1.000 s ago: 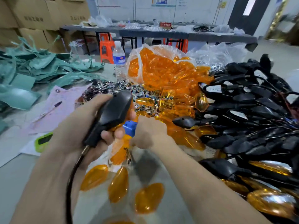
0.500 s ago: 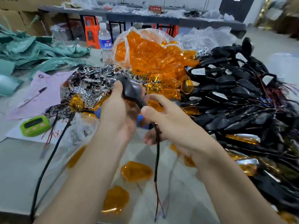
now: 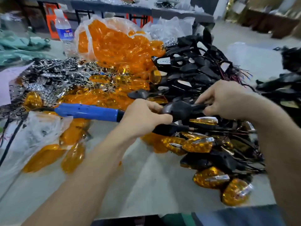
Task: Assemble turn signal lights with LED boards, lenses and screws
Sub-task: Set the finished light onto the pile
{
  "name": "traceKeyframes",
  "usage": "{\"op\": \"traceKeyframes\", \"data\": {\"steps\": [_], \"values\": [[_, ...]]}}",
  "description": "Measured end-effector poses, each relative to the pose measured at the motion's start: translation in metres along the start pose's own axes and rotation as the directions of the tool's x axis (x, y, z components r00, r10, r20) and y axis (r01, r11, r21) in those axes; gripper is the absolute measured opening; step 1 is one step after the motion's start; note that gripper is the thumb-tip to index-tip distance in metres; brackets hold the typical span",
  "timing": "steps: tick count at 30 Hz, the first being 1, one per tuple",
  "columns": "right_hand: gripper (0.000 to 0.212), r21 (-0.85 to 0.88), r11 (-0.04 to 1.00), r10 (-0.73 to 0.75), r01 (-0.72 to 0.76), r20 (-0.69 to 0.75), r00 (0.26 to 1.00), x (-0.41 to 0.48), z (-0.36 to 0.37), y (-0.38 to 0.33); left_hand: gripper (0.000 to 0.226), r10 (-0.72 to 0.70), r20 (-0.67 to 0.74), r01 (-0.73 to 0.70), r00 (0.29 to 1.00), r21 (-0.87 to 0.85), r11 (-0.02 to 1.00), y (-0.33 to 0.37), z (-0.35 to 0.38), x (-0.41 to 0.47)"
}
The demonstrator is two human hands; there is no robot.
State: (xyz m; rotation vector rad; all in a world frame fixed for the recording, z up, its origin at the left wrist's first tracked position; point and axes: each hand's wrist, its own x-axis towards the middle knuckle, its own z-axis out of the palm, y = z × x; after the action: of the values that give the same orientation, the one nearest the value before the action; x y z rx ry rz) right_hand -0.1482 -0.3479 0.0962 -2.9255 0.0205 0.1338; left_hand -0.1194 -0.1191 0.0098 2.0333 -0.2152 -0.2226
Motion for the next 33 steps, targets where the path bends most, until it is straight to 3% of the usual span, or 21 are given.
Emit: {"op": "traceKeyframes", "data": {"steps": [3, 6, 10, 12, 16, 18, 21, 23, 25, 28, 33], "values": [[0.037, -0.106, 0.992, 0.074, -0.068, 0.055, 0.996, 0.004, 0.026, 0.006, 0.031, 0.027, -0.017, -0.021, 0.999, 0.292, 0.956, 0.005, 0.013, -0.002], [0.050, -0.071, 0.990, 0.120, -0.118, 0.013, 0.993, 0.002, 0.043, 0.011, 0.045, 0.069, -0.030, -0.052, 0.997, 0.399, 0.915, 0.005, 0.007, -0.004], [0.063, 0.117, 0.993, 0.028, 0.000, -0.239, 0.971, -0.005, 0.055, -0.007, 0.033, 0.109, -0.062, -0.067, 0.992, 0.476, 0.877, -0.013, -0.036, -0.011], [0.062, 0.189, 0.978, -0.033, 0.090, -0.288, 0.957, -0.009, 0.061, -0.032, 0.021, 0.133, -0.076, -0.086, 0.988, 0.445, 0.891, -0.030, -0.060, -0.019], [0.052, 0.328, 0.913, -0.208, 0.243, -0.138, 0.968, -0.023, 0.094, -0.093, 0.007, 0.113, -0.052, -0.082, 0.992, 0.411, 0.908, -0.066, -0.107, -0.050], [0.047, 0.380, 0.870, -0.314, 0.315, -0.067, 0.947, -0.033, 0.118, -0.119, 0.032, 0.052, 0.081, -0.083, 0.995, 0.449, 0.890, -0.078, -0.130, -0.073], [0.074, 0.362, 0.819, -0.491, 0.445, 0.041, 0.870, -0.043, 0.155, -0.151, 0.066, -0.064, 0.298, -0.102, 0.952, 0.511, 0.854, -0.095, -0.149, -0.109], [0.080, 0.287, 0.827, -0.528, 0.484, 0.096, 0.844, -0.042, 0.176, -0.163, 0.076, -0.132, 0.359, -0.111, 0.924, 0.581, 0.806, -0.109, -0.147, -0.129], [0.069, 0.268, 0.841, -0.513, 0.470, 0.118, 0.850, -0.037, 0.190, -0.169, 0.072, -0.159, 0.306, -0.055, 0.939, 0.589, 0.806, -0.120, -0.139, -0.137], [0.050, 0.326, 0.833, -0.489, 0.446, 0.058, 0.870, -0.028, 0.198, -0.169, 0.056, -0.110, 0.118, 0.019, 0.987, 0.589, 0.808, -0.128, -0.132, -0.131], [0.048, 0.215, 0.927, -0.303, 0.308, -0.056, 0.951, 0.000, 0.194, -0.162, 0.043, -0.013, -0.113, 0.083, 0.994, 0.641, 0.763, -0.123, -0.116, -0.105]]}}
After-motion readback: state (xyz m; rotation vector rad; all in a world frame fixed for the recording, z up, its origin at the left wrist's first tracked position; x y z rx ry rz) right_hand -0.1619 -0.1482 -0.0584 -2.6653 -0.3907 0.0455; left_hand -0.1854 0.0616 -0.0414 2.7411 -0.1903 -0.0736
